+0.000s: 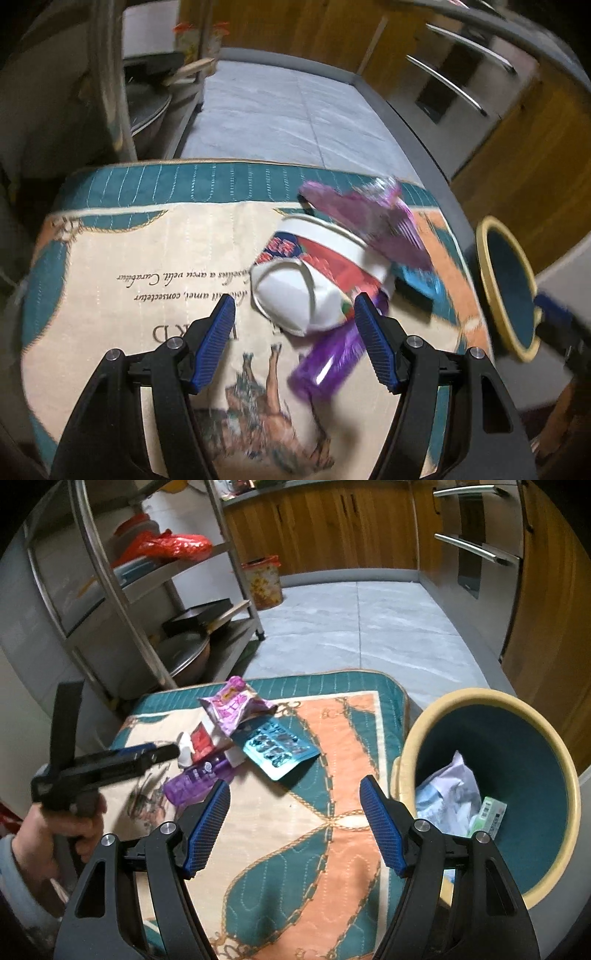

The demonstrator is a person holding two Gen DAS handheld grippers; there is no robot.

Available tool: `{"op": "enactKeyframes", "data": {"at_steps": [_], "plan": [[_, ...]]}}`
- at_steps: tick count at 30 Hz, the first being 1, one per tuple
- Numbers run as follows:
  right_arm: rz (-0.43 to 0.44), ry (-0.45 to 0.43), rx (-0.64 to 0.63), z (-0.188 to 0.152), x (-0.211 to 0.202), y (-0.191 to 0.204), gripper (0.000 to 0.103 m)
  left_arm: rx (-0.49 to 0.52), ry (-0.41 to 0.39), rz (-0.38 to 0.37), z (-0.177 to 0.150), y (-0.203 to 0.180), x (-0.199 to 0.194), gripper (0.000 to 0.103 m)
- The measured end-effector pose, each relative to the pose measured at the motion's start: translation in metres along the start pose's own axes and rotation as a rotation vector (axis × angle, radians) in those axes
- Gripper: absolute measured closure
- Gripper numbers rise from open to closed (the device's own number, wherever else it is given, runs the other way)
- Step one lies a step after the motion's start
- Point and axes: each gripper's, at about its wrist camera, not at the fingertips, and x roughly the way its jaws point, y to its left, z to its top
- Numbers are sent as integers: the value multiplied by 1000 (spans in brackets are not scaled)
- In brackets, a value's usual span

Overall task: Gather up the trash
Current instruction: 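Grasp the white cup with the left tool while the right tool grasps the pink wrapper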

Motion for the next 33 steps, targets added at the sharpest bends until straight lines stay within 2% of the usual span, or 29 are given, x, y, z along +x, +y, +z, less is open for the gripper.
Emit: {"op": "enactKeyframes", "data": {"at_steps": [5, 8, 10, 12, 17, 23, 33], "plan": [[11, 5, -20, 4, 6, 7, 29, -133, 29, -52, 10, 17, 24, 37], [16, 10, -31, 8, 12, 12, 29, -177, 49, -61, 10, 22, 36, 37], [28, 12, -34, 14, 20, 16, 29, -171, 45, -51, 10, 21, 37, 38], [41, 15, -33, 20, 28, 19, 29, -153, 49, -54, 9, 17, 37, 47], [90, 25, -19, 36, 50, 32, 29, -141, 48, -64, 4, 22, 34, 48], [137, 43, -32, 48, 77, 53, 29, -182, 44, -51, -3, 40, 22, 49], [172, 87, 29, 58, 114, 67, 29, -275, 14, 28, -13, 82, -13, 50]]}}
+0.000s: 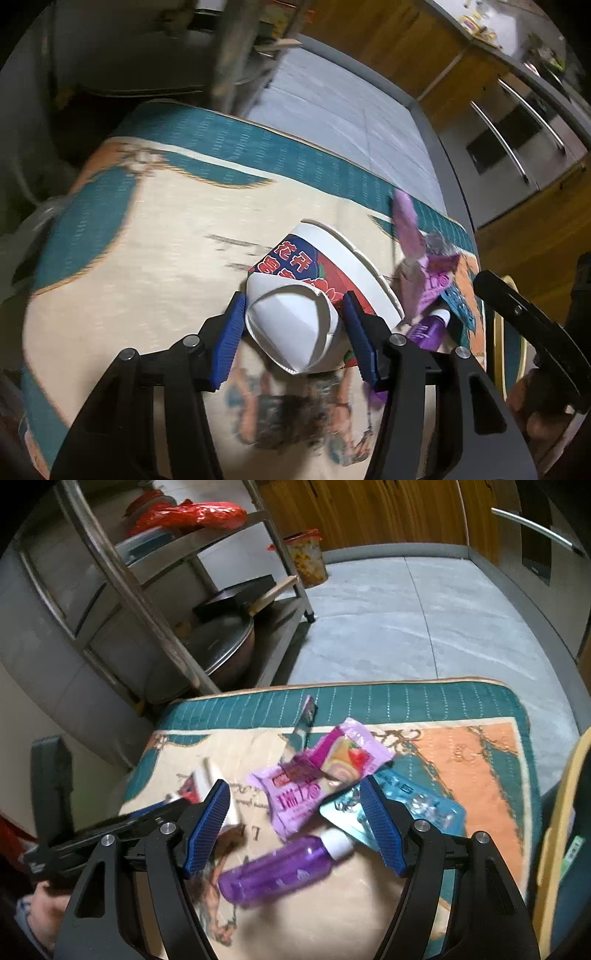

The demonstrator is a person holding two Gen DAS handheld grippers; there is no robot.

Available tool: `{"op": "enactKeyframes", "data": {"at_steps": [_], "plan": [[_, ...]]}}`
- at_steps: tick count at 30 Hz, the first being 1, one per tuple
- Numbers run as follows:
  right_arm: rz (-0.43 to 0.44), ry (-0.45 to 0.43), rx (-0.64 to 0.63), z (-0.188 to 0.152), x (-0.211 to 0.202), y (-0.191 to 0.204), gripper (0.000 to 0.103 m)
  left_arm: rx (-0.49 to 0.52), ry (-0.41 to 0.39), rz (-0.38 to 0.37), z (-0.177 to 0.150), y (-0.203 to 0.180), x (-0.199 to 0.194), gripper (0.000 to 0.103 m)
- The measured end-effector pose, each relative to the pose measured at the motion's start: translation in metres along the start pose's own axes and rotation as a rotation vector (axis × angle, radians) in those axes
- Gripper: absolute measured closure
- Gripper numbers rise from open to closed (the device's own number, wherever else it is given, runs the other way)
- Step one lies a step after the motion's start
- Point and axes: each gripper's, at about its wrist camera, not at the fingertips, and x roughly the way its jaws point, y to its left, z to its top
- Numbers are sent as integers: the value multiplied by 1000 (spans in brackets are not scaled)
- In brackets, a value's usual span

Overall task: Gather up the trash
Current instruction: 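Grasp the white cup with the left tool while the right tool grasps the pink wrapper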

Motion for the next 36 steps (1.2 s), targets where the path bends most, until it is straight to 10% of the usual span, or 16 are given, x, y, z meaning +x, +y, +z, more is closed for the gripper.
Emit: {"op": "enactKeyframes", "data": {"at_steps": [7, 14, 19, 36], "plan": [[-62, 35, -23, 7, 28, -1, 30, -26, -26, 0, 0, 11, -18, 50], [-90, 67, -91, 1, 41, 3, 88, -14, -34, -4, 0, 5, -23, 50], [-42, 29, -67, 3, 28, 0, 100, -16, -47, -10, 0, 2, -29, 50], [66, -165, -68, 11, -71, 16, 100, -5, -132, -75, -10, -17, -69, 50]]}}
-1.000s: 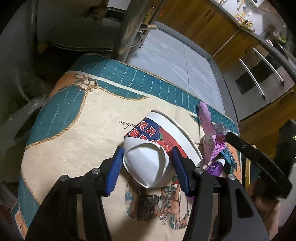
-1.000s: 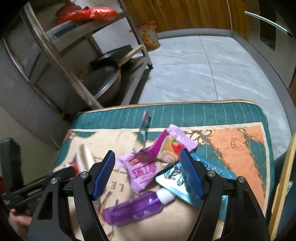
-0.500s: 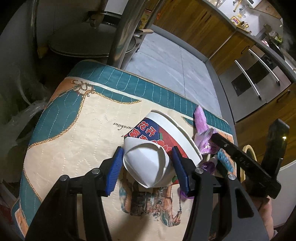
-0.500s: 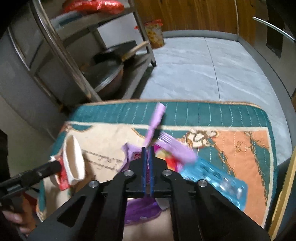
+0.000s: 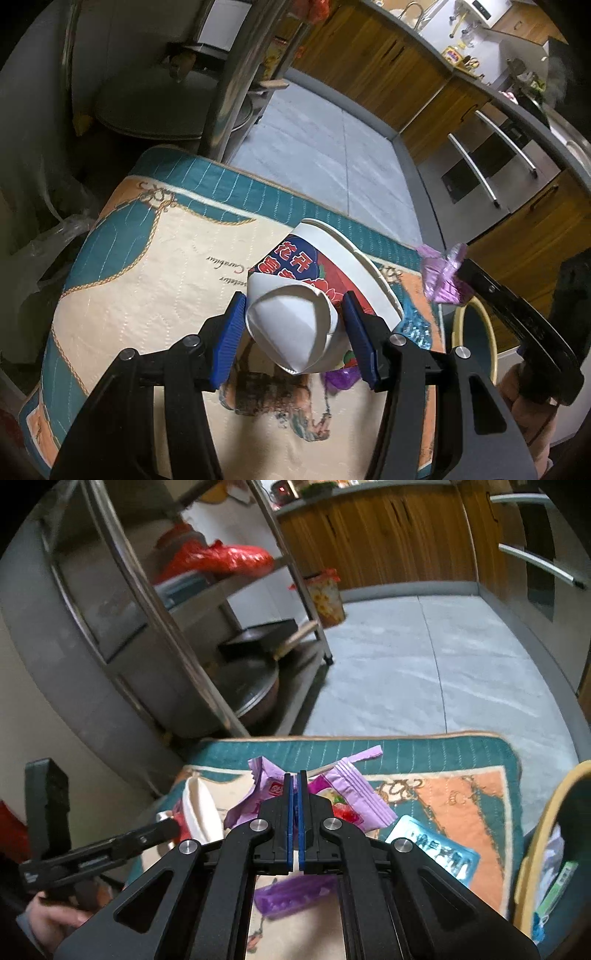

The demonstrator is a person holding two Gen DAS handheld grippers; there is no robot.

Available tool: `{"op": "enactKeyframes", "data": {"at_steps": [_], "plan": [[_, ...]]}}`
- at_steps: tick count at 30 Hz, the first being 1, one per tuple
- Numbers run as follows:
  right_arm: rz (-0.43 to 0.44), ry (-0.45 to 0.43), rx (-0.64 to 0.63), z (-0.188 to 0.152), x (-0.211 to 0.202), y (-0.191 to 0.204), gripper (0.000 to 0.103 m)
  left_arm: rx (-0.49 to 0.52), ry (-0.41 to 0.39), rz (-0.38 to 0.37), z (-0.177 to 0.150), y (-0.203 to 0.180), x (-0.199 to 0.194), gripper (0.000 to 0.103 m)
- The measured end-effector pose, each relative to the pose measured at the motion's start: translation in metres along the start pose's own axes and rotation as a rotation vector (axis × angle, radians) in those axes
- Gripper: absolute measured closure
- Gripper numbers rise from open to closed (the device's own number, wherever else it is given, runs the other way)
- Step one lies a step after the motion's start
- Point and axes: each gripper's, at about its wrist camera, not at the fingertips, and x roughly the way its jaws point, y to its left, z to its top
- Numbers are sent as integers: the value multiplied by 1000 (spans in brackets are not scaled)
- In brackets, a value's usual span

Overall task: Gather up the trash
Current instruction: 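Carry the white cup and pink wrapper over the bin with both tools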

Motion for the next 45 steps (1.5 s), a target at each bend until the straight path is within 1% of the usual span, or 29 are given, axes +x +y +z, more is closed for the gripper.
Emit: {"op": "enactKeyframes", "data": {"at_steps": [6, 11, 18, 25, 30, 36, 45], "plan": [[16, -53, -14, -2, -39, 3, 100, 29, -55, -21, 3, -19, -18, 50], [33, -98, -23, -5, -68, 2, 101, 63, -84, -34, 0, -36, -28, 50], [1, -144, -12, -13, -102, -8, 100, 110, -99, -75, -5, -63, -34, 50], [-52, -173, 27, -25, -131, -33, 101, 165, -108, -116, -11, -94, -34, 50], [-103, -191, 62, -33, -150, -55, 101, 205, -91, -152, -18, -118, -28, 50], [-179, -188, 107, -48, -168, -88, 101, 277, -50, -206, -35, -159, -12, 50], [-267, -180, 225, -74, -190, -144, 100, 385, 13, -265, -65, -219, 16, 50]]}}
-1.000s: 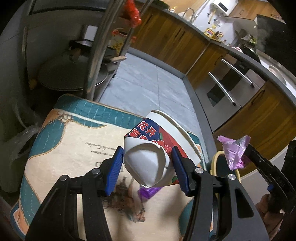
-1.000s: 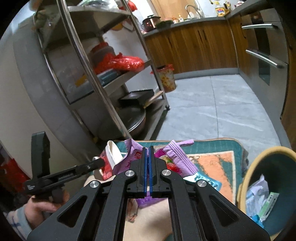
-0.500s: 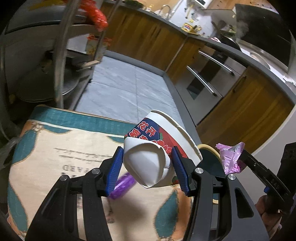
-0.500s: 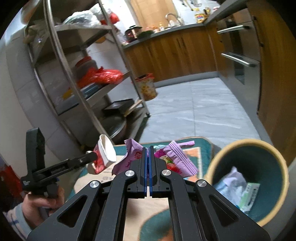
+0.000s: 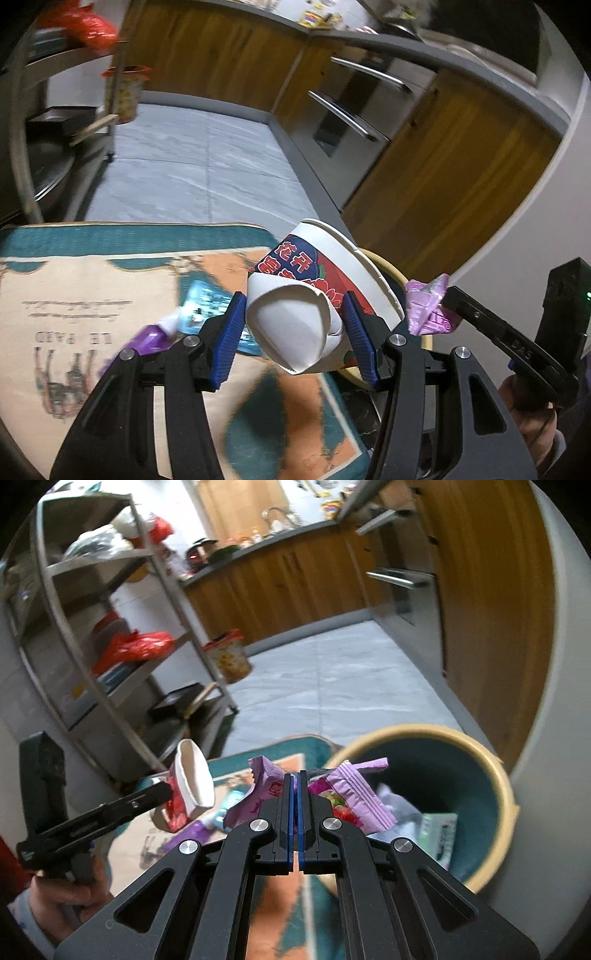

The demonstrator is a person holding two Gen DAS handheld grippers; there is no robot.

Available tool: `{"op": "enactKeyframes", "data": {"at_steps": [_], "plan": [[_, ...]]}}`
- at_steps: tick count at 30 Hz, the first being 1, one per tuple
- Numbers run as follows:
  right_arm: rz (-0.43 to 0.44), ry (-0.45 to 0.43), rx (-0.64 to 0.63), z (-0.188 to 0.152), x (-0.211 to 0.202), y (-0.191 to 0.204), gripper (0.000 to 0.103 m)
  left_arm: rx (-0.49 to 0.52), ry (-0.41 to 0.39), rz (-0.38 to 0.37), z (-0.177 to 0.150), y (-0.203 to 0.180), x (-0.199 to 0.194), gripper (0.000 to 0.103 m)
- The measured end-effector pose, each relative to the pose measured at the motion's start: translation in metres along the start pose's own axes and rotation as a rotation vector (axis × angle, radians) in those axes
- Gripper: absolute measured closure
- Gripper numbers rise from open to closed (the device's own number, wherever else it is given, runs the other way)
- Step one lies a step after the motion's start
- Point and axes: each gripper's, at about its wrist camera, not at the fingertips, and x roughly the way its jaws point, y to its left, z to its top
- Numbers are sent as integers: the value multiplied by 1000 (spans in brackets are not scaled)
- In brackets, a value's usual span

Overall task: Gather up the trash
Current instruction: 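Carry the white cup and pink wrapper over the bin with both tools, then open both tools to drop the cup and wrapper into the bin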

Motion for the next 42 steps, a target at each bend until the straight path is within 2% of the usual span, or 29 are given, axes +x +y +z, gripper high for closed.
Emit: {"op": "enactKeyframes", "data": {"at_steps": [7, 16, 31, 42], "plan": [[-53, 18, 81, -8, 0, -39, 100, 106, 40, -1, -8, -41, 36, 50], [-85, 61, 144, -14, 14, -64, 100, 235, 99, 16, -19, -77, 81, 50], [-130, 179, 241, -26, 54, -92, 98, 292, 185, 16, -32, -92, 131, 49], [-131, 151, 269, -24, 46, -92, 87, 272, 198, 15, -32, -82, 129, 49]]}}
